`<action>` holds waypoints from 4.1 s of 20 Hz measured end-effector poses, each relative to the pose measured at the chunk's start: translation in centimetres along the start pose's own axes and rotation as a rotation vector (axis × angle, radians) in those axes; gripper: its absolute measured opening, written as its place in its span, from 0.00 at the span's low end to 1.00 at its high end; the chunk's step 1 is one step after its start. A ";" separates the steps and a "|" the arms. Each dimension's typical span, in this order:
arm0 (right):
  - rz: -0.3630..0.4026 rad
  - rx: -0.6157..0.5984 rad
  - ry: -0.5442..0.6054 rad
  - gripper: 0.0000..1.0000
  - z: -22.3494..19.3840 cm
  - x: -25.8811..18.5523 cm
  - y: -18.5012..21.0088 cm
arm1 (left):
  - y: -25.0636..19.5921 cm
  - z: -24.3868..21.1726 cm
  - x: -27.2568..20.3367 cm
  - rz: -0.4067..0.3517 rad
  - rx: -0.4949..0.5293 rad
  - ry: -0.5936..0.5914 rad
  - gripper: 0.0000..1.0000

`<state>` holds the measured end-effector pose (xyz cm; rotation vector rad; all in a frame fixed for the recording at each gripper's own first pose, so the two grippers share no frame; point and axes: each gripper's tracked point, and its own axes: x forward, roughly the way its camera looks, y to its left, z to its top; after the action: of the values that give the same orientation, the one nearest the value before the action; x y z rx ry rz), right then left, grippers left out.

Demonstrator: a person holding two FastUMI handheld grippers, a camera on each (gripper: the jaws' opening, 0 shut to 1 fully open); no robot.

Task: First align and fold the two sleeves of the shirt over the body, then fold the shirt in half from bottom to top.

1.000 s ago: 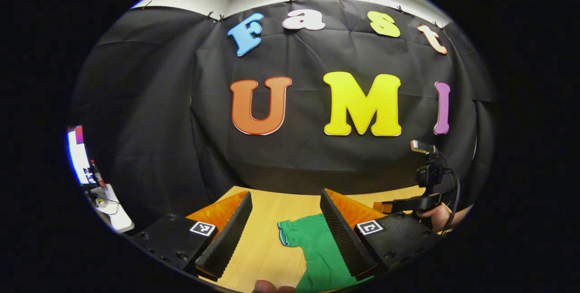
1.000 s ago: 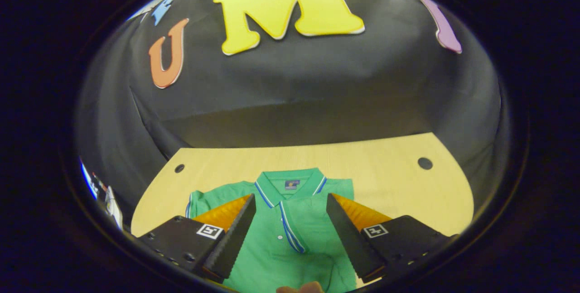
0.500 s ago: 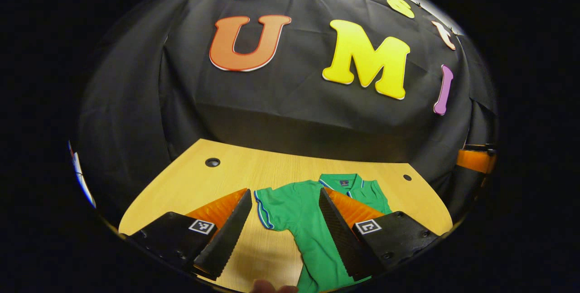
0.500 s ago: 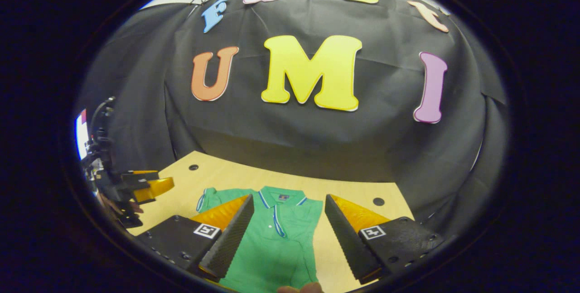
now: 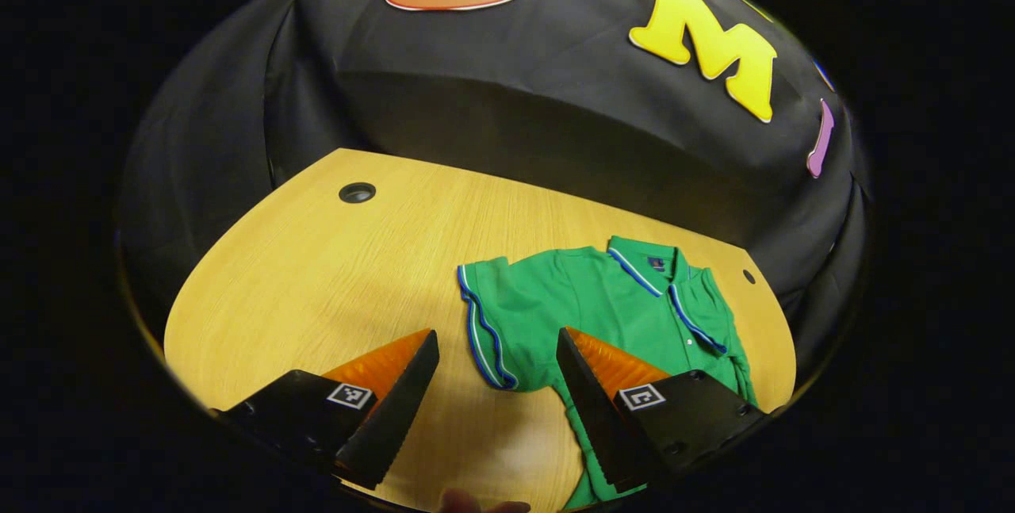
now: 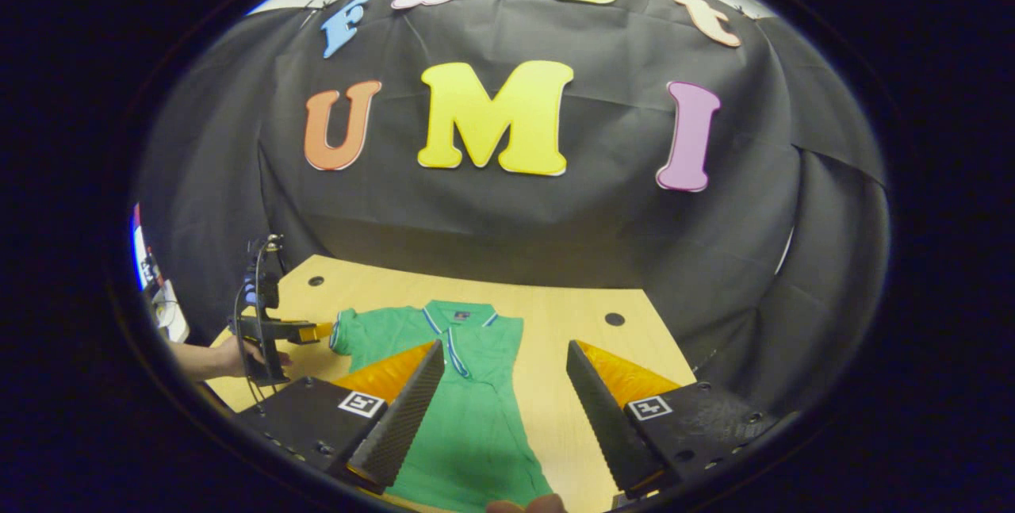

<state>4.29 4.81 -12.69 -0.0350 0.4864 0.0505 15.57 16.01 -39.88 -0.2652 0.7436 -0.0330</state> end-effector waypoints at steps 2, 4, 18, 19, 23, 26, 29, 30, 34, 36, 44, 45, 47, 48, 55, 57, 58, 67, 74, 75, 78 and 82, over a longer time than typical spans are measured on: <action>-0.018 0.007 0.006 0.98 -0.3 -0.3 -0.7 | 0.5 -0.4 1.2 0.008 -0.005 0.019 0.96; -0.015 0.011 0.017 0.95 -0.7 -0.5 -0.8 | 0.9 -0.8 2.2 0.012 -0.033 0.038 0.95; -0.071 0.140 0.067 0.95 -2.8 -0.1 -4.5 | -0.2 -2.3 4.5 0.050 -0.032 0.103 0.25; -0.083 0.150 0.063 0.97 -2.8 -0.2 -5.1 | -0.2 -2.4 4.5 0.052 -0.016 0.110 0.21; -0.110 0.179 0.069 0.95 -3.2 -0.4 -6.6 | -1.0 -1.9 4.6 0.013 0.012 0.116 0.06; -0.123 0.187 0.060 0.95 -3.2 -0.4 -7.3 | -1.8 -1.5 4.2 -0.009 -0.006 0.104 0.03; -0.134 0.184 0.057 0.96 -3.4 -0.4 -8.0 | -2.0 -1.3 3.5 -0.003 -0.029 0.114 0.03; -0.133 0.186 0.054 0.95 -3.5 -0.6 -8.0 | -2.1 -0.9 3.3 -0.003 -0.036 0.107 0.02; -0.135 0.192 0.031 0.95 -3.0 -1.0 -8.7 | -3.8 2.0 2.1 -0.030 -0.029 0.060 0.03; -0.136 0.197 0.023 0.95 -2.9 -1.2 -9.1 | -5.4 3.6 1.6 -0.056 -0.018 0.038 0.03; -0.196 0.248 -0.021 0.95 -2.9 -3.1 -12.9 | -15.7 5.6 1.5 -0.173 0.129 0.032 0.03; -0.210 0.255 -0.025 0.96 -3.0 -3.5 -13.7 | -17.1 5.1 1.8 -0.187 0.145 0.044 0.03; -0.241 0.264 -0.029 0.96 -3.4 -4.5 -15.1 | -19.9 3.9 2.6 -0.212 0.168 0.084 0.03; -0.256 0.266 -0.028 0.96 -3.7 -4.8 -15.8 | -21.3 3.3 3.0 -0.223 0.172 0.098 0.03; -0.278 0.304 -0.012 0.96 -4.7 -5.0 -17.6 | -25.3 2.4 3.4 -0.243 0.200 0.102 0.27; -0.260 0.284 -0.018 0.96 -4.2 -4.3 -17.2 | -24.4 3.4 2.5 -0.216 0.168 0.067 0.46; -0.248 0.264 -0.020 0.96 -4.1 -4.0 -16.8 | -23.3 4.1 2.3 -0.165 0.161 0.044 0.64; -0.035 0.088 -0.028 0.96 -3.2 -0.4 -11.4 | -18.0 5.6 -6.3 -0.042 0.142 -0.073 1.00; 0.168 -0.048 0.105 0.97 -9.4 0.8 -8.0 | -14.6 0.2 -15.3 0.005 0.194 -0.048 1.00; 0.178 -0.050 0.140 0.97 -10.9 0.6 -7.9 | -13.8 -1.6 -16.3 0.013 0.193 -0.016 1.00; 0.196 -0.066 0.242 0.97 -15.4 0.5 -7.5 | -11.3 -7.7 -18.7 0.025 0.183 0.094 1.00; 0.181 -0.118 0.373 0.97 -21.3 -0.7 -8.3 | -8.8 -15.1 -21.1 0.021 0.225 0.282 1.00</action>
<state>-5.80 -4.53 -30.97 -0.1174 0.8588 0.2533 -9.59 6.68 -34.31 -0.0370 1.0147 -0.1358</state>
